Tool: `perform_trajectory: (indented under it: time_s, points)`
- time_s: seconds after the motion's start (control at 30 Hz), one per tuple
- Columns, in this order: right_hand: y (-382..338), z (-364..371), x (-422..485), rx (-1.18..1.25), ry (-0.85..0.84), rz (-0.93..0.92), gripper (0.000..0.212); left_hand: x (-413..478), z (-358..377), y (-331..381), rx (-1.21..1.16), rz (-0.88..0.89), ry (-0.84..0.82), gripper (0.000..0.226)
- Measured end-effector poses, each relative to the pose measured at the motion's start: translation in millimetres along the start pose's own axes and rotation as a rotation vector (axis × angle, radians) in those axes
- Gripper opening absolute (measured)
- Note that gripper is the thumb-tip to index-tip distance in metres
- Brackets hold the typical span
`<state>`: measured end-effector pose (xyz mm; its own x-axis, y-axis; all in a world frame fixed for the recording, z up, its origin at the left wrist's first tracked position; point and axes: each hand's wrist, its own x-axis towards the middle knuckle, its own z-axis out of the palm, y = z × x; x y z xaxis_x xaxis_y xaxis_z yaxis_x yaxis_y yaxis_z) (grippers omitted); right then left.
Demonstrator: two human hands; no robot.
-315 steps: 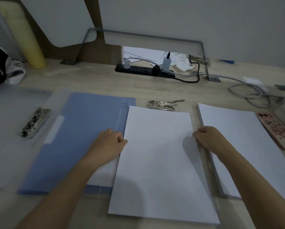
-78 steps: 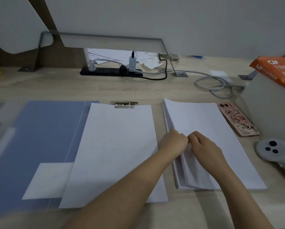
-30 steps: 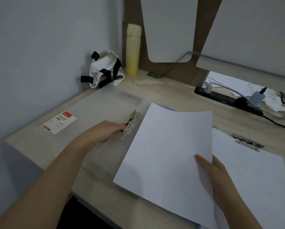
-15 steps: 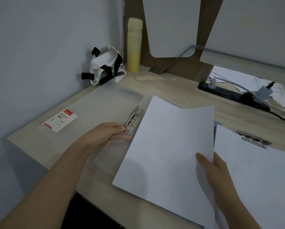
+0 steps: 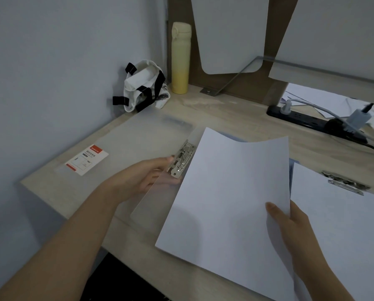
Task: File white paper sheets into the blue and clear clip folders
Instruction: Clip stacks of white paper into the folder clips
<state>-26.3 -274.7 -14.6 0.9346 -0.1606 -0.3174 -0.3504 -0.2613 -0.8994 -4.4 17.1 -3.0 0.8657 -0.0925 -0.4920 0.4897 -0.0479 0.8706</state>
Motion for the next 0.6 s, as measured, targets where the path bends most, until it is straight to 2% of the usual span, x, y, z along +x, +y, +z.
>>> perform_trajectory:
  time_s: [0.17,0.3,0.43,0.5,0.6]
  points:
    - [-1,-2,-1,0.012,-0.015,0.017,0.031,13,10,27,0.152,-0.086,0.092,0.048]
    - [-1,-2,-1,0.017,-0.026,0.028,0.033,36,20,44,0.114,-0.011,0.207,0.071]
    - [0,-5,0,0.054,-0.046,0.05,0.031,56,31,55,0.221,-0.025,0.301,0.096]
    - [0,-6,0,0.094,-0.068,0.08,0.029,65,35,57,0.309,-0.041,0.369,0.091]
    - [-4,-7,-3,0.196,-0.112,0.109,0.023,71,37,54,0.358,0.0,0.407,0.064]
